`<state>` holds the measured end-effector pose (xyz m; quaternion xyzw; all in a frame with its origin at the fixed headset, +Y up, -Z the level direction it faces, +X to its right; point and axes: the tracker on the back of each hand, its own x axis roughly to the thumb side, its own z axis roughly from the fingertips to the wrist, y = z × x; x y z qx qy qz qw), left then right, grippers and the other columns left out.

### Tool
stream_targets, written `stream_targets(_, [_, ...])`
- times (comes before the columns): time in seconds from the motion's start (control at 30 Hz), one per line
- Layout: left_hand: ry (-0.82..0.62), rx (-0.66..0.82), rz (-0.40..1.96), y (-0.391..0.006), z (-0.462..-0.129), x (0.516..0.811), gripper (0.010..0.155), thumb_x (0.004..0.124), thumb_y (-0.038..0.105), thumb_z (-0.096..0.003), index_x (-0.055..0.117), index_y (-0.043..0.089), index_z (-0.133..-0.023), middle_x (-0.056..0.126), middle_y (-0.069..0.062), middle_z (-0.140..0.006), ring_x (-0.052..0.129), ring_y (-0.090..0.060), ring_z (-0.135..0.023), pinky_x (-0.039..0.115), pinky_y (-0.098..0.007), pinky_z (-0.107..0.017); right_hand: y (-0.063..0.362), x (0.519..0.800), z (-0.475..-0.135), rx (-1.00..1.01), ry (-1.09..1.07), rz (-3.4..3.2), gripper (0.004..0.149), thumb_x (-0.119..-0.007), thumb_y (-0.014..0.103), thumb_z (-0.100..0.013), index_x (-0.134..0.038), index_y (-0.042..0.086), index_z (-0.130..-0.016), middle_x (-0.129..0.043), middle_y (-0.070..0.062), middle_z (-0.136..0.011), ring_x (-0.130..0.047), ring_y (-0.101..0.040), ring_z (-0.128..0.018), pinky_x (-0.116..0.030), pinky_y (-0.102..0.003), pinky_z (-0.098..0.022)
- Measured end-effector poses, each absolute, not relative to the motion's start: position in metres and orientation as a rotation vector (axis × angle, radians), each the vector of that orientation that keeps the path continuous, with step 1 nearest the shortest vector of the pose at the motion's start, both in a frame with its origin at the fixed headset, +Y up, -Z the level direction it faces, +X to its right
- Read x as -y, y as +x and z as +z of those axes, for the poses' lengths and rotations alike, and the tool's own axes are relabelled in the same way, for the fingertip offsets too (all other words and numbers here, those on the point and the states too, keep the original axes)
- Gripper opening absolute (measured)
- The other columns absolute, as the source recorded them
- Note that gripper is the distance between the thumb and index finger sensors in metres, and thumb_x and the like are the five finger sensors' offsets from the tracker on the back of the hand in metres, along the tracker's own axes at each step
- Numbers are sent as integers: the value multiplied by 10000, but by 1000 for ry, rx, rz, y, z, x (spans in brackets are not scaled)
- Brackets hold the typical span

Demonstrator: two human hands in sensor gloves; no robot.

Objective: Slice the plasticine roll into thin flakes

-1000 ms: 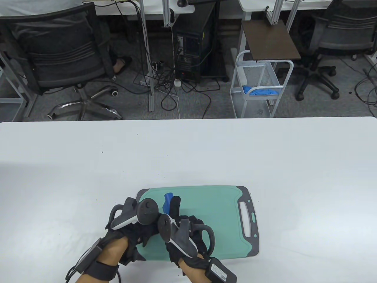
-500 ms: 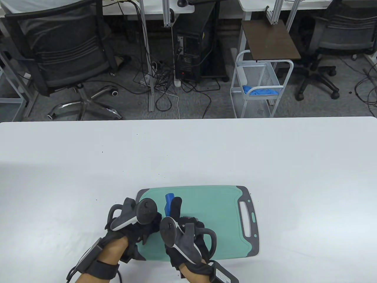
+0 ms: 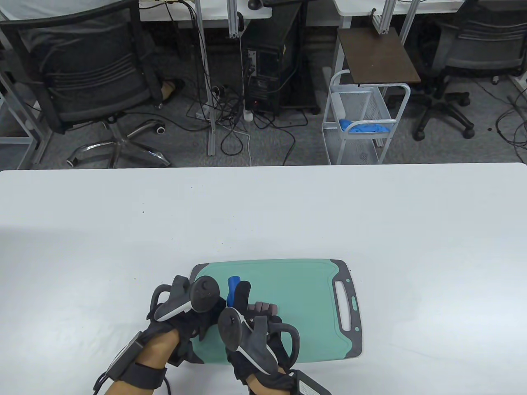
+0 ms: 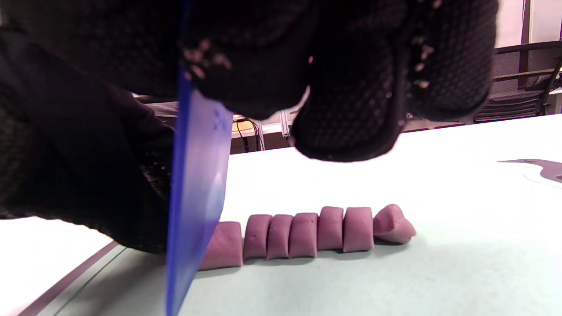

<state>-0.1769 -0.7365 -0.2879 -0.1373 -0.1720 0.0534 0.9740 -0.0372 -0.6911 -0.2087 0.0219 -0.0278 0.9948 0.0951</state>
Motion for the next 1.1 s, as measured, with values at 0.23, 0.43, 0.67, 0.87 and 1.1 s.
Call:
stream_targets(0.23, [-275,346,112,-177,-289,737,464,968,474,-272,983,340,-716,1038,89,-733,928,-312,-888,687,-589,-709,-42,696,-210,99,83,2972,819,-844,401,-425,-382,102,-1031,-957,-17,-337,-1023,-314,-379,-819,-602,-461])
stream_targets(0.43, [-272,346,105,-177,-289,737,460,968,470,-273,985,336,-714,1043,88,-725,930,-308,-887,688,-588,-710,-43,699,-211,103,93,2982,820,-838,401,-428,-370,103,-1033,-953,-17,-342,-1020,-315,-384,-815,-604,-464])
stream_targets(0.67, [-272,346,105,-177,-289,737,457,967,469,-274,987,336,-711,1042,90,-722,931,-306,-886,689,-586,-710,-46,703,-212,119,107,2999,821,-832,399,-431,-361,103,-1034,-949,-18,-346,-1016,-317,-390,-812,-606,-468])
stream_targets(0.87, [-272,346,105,-177,-289,737,457,966,470,-274,989,333,-710,1040,89,-721,931,-303,-884,688,-587,-710,-50,707,-213,145,124,3019,821,-828,397,-433,-352,105,-1035,-946,-18,-349,-1014,-318,-394,-809,-607,-471])
stream_targets(1.1, [-272,346,105,-177,-289,737,457,965,471,-275,989,330,-709,1038,87,-719,929,-298,-886,689,-584,-710,-51,711,-215,156,135,3029,822,-821,398,-435,-341,104,-1035,-942,-17,-355,-1011,-320,-401,-806,-609,-475])
